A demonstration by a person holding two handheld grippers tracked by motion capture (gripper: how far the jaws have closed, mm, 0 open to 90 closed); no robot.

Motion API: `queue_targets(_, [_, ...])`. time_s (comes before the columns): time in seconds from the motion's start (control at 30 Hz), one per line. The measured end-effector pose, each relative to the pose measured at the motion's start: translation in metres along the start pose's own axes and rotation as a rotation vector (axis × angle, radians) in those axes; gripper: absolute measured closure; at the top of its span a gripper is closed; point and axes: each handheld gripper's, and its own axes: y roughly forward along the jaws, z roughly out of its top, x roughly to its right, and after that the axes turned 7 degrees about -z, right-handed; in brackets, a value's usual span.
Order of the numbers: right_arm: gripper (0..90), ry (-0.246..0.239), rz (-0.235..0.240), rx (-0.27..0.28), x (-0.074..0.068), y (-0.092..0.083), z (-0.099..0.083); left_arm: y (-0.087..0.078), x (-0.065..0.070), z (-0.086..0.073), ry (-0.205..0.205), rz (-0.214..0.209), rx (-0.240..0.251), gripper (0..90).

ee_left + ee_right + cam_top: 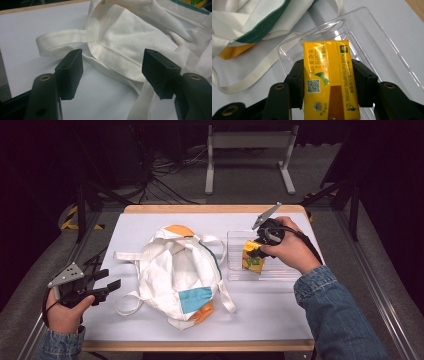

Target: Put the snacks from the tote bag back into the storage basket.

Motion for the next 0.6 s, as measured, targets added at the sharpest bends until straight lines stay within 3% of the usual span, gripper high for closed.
queue_targets(0.6, [50.5, -0.183, 0.105, 0.070, 0.002, 0.004, 0.012, 0.002, -0.001, 0.001, 0.003, -0.003, 0.002, 34.2])
